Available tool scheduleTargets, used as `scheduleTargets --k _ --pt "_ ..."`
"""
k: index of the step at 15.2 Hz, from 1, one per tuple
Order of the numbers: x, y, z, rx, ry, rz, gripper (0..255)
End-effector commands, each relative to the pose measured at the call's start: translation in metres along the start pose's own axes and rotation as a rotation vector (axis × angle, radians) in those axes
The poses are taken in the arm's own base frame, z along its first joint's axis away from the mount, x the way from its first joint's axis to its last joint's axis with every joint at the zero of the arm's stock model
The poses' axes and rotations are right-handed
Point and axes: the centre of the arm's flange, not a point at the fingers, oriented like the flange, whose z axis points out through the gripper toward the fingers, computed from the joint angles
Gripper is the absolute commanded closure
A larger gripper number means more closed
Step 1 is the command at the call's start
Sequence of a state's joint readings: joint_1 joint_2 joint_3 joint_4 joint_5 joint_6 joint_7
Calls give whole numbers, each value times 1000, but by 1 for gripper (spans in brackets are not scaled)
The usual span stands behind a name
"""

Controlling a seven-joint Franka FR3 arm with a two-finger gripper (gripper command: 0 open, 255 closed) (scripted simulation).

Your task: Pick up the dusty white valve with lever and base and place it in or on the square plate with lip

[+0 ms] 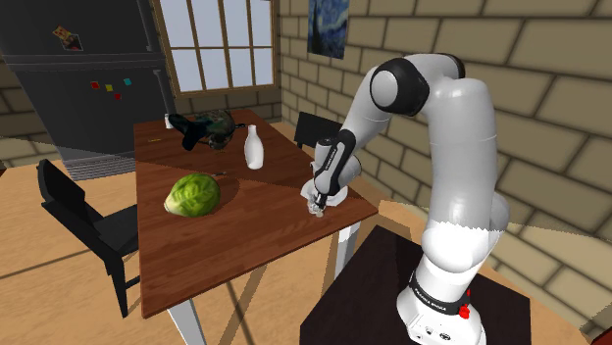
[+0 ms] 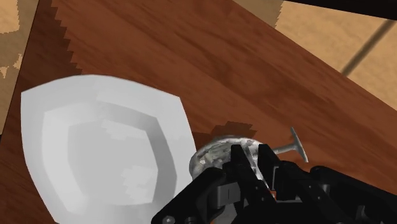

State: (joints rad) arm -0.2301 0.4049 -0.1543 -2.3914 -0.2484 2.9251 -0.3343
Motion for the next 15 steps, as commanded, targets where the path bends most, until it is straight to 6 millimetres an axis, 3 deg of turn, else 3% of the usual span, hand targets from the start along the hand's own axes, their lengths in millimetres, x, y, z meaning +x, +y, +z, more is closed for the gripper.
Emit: scheduleTargets --k 1,5,6,7,9,12,15 --pt "-2 0 2 1 -3 1 255" --pt "0 4 -19 1 -3 1 255" --pt "0 3 -14 1 -3 1 255" --pt "0 3 -14 1 -3 1 0" --pt "42 -8 -19 -47 -111 306 0" --pt "102 -1 -18 -112 -262 727 0" --pt "98 -1 -3 -112 -262 727 0"
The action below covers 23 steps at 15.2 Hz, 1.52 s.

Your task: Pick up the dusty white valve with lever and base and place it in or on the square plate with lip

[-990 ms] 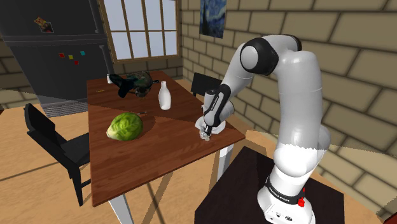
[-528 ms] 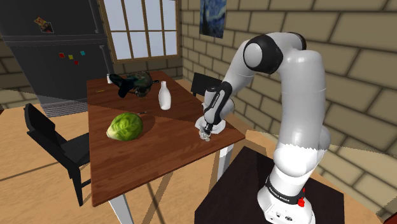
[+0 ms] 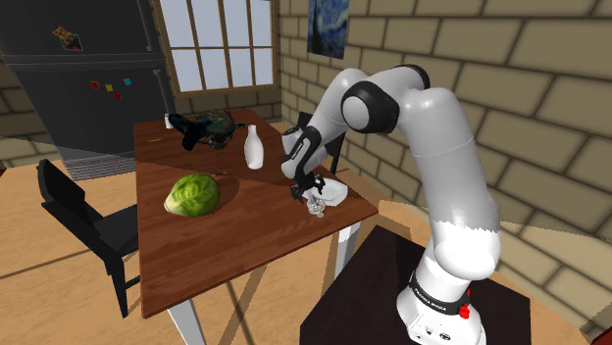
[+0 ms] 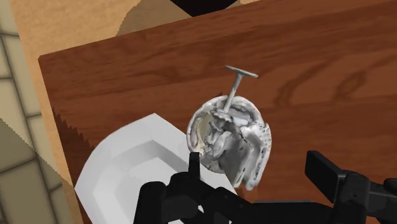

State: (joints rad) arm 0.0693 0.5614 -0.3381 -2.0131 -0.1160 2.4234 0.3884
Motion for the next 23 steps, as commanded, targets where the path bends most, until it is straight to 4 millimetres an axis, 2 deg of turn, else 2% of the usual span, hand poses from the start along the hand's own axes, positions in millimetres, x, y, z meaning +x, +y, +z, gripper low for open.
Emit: scheduleTargets --k 1,5,12,13,21,23 --pt "2 -1 9 -4 -7 22 0" --pt "2 -1 28 -4 -8 22 0" --pt "2 -1 28 -4 -8 22 0" --pt "2 -1 28 -4 -8 22 255" --pt "1 0 29 -4 -8 22 255" --pt "1 1 23 -4 -8 22 255"
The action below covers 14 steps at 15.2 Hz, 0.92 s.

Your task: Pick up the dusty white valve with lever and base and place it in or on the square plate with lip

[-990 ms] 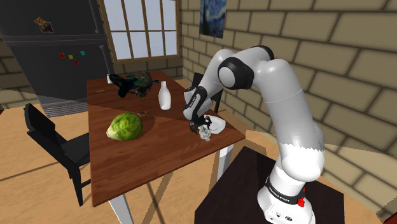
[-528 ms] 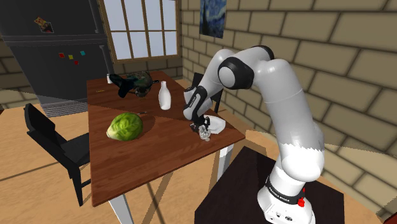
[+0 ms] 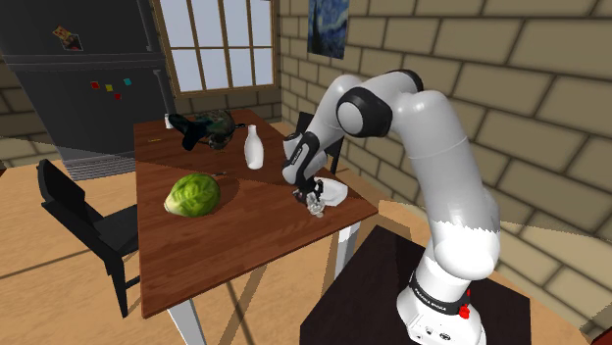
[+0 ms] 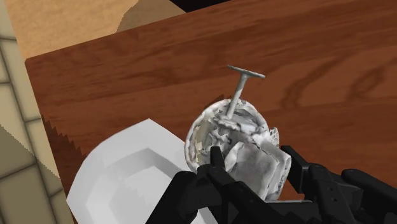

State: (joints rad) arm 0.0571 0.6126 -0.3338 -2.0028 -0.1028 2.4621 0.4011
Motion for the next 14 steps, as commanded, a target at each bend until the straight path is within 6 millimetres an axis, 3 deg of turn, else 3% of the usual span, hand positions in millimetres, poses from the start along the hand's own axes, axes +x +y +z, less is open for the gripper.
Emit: scheduleTargets --k 1,14 --pt "-1 4 -5 -3 -5 1 255" --pt "-4 23 -71 -3 -5 1 255"
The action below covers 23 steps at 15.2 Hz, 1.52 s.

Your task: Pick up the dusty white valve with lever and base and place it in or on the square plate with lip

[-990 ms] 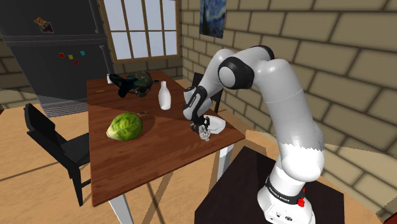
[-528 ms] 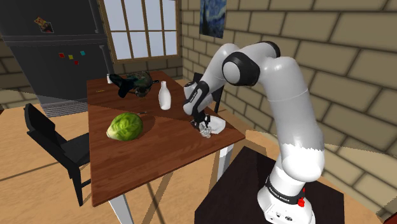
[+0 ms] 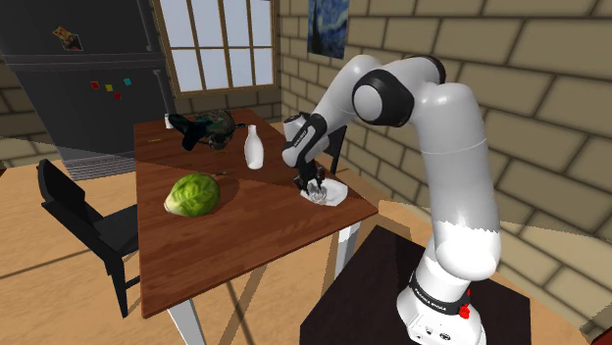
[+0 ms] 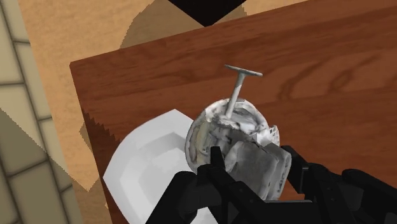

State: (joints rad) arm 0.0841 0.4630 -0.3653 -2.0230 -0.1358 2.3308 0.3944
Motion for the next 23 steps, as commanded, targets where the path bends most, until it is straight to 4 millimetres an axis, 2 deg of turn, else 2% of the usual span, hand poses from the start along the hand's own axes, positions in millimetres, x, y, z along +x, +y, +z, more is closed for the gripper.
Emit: scheduleTargets --k 1,3,15,16,23 --pt "0 3 -10 0 0 0 255" --pt "-1 6 -19 0 0 0 255" --pt "118 111 -7 0 0 0 255" --pt "122 115 -7 0 0 0 255" --pt "124 104 29 0 0 0 255"
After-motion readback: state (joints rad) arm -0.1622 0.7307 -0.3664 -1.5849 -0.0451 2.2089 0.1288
